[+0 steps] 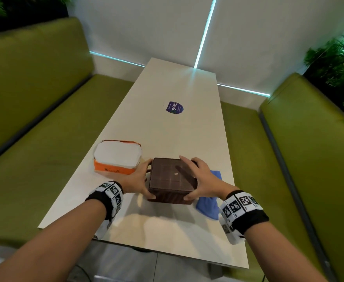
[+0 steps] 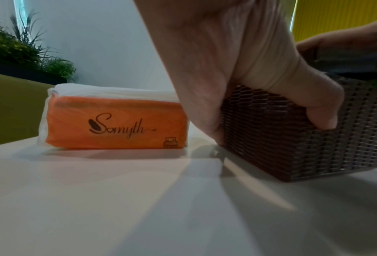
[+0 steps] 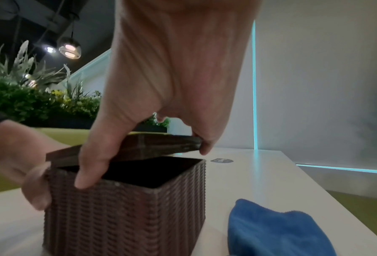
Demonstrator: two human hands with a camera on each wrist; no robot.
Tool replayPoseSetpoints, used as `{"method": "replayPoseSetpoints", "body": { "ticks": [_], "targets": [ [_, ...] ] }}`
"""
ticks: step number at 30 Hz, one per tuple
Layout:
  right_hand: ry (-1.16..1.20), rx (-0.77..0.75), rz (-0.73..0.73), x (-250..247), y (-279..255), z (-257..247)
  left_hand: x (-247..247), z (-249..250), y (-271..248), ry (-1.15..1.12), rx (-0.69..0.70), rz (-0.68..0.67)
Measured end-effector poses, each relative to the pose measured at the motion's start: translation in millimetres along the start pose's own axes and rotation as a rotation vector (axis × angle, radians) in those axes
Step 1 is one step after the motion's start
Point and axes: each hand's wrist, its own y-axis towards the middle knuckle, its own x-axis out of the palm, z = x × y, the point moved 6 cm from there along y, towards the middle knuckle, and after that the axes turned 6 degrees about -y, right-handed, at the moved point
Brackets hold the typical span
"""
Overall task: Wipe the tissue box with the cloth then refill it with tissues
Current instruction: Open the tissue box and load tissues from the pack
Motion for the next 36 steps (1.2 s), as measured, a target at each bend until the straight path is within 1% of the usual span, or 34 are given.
{"method": "replayPoseSetpoints", "body": {
  "ticks": [2, 4, 6, 8, 10, 12, 13, 16, 18, 19, 21, 23, 26, 29, 32, 36],
  "targets": [
    [0.062, -0.003, -0.011, -6, -5, -3, 0, 2, 2, -0.010, 0.019, 0.012],
    [0.066, 0.017, -0.085, -5, -11, -7, 0, 3, 3, 0.004, 0.036, 0.021],
    [-0.043, 0.052, -0.154, -1, -16, -9, -1, 2, 5, 0.003, 0.028, 0.034],
    [-0.135, 0.054, -0.139, -5, -21, -16, -2, 0, 6, 0.037, 0.019, 0.039],
    [-0.141, 0.004, -0.030, -21, -25, -25, -1, 0, 5, 0.071, 0.001, 0.037],
    [-0.115, -0.060, 0.127, -40, -29, -32, -1, 1, 4, 0.090, -0.004, 0.052],
    [-0.085, -0.067, 0.216, -48, -32, -32, -2, 1, 4, 0.099, -0.004, 0.066],
    [0.136, -0.038, 0.473, -66, -45, -24, -1, 2, -1, 0.105, -0.013, 0.075],
    [0.382, 0.012, 0.542, -72, -58, -23, -2, -2, -8, 0.056, -0.035, 0.077],
    [0.496, 0.035, 0.537, -72, -64, -24, -3, -3, -13, 0.042, -0.034, 0.087],
    [0.639, 0.055, 0.457, -63, -75, -27, -10, -17, -21, 0.062, -0.034, 0.125],
    [0.635, 0.075, 0.321, -41, -81, -28, -14, -33, -30, 0.104, -0.045, 0.157],
    [0.544, 0.154, 0.132, 6, -86, -19, -16, -49, -49, 0.139, -0.067, 0.210],
    [0.502, 0.230, 0.008, 47, -87, -11, -19, -66, -67, 0.134, -0.090, 0.250],
    [0.482, 0.295, -0.036, 68, -85, -5, -20, -74, -82, 0.128, -0.094, 0.289],
    [0.471, 0.333, 0.014, 80, -74, -1, -20, -72, -92, 0.113, -0.068, 0.318]
  ]
}}
